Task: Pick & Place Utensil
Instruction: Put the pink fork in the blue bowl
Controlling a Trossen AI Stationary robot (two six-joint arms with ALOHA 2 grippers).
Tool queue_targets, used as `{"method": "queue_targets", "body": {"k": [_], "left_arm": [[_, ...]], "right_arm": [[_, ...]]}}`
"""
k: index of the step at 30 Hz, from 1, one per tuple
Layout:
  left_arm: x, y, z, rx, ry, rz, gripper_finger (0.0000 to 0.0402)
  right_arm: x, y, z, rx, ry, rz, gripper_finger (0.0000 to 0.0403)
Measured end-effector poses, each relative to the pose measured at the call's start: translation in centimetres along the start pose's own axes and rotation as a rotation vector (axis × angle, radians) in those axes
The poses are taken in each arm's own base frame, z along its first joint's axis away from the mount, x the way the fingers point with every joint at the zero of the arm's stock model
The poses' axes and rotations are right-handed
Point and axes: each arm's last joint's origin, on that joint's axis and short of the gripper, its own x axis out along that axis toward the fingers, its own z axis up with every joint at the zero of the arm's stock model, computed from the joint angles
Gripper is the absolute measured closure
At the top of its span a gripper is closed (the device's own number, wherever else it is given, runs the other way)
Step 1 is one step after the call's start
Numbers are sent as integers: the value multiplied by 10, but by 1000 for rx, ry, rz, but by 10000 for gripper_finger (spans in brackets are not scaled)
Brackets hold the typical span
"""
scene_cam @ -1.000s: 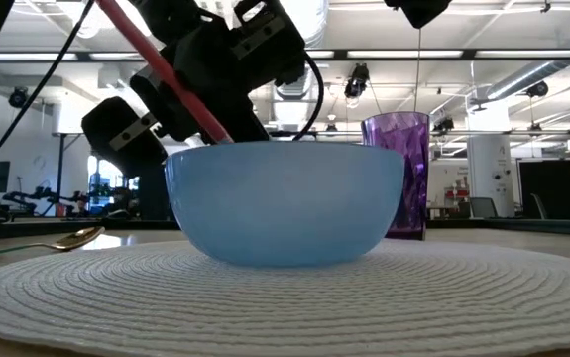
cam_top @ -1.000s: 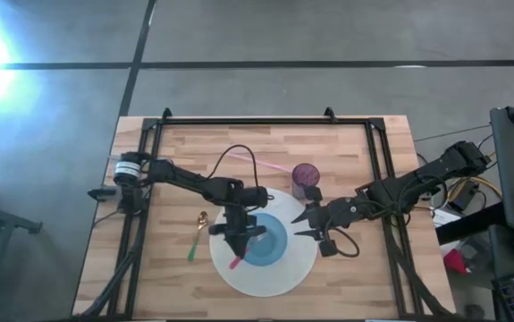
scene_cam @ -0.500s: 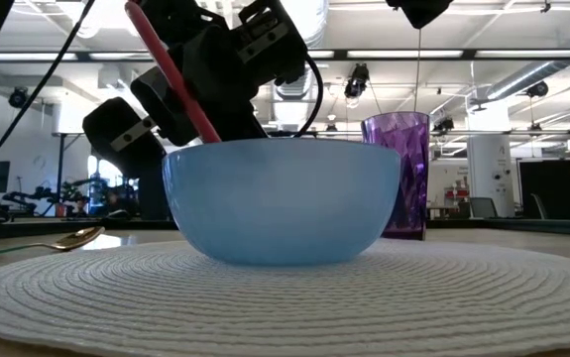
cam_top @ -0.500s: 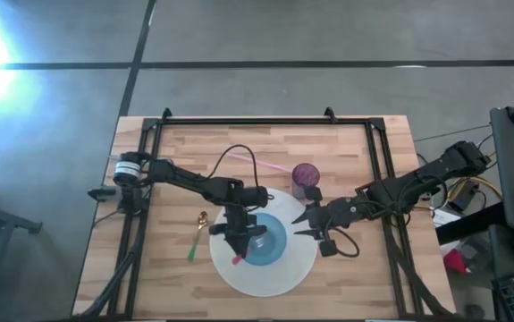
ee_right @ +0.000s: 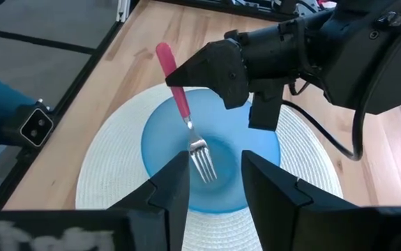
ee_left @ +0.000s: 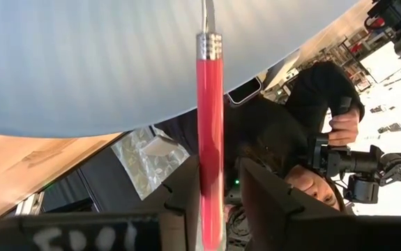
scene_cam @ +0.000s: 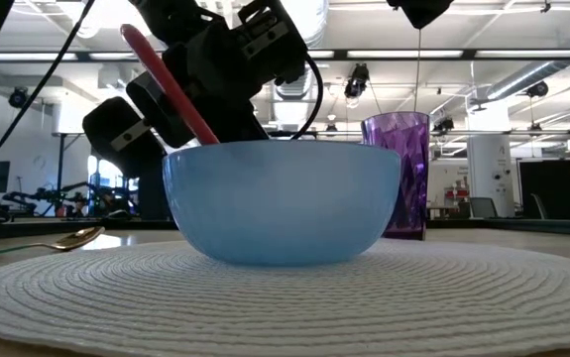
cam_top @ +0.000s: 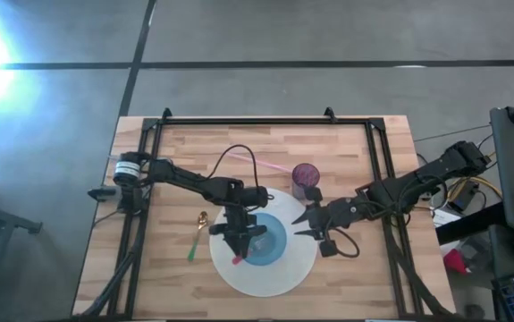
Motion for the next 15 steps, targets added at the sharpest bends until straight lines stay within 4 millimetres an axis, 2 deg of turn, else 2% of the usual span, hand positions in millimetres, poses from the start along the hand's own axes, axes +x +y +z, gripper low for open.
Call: {"method": "queue_targets", "body": {"k": [6,15], "left_arm": [[0,0,0,-1,13,-1,286],[0,0,-2,0,54,-6,282]], "right_arm": [[-1,3,0,-6,0,11,288],[-1,8,-1,-16,1,25,288]]}}
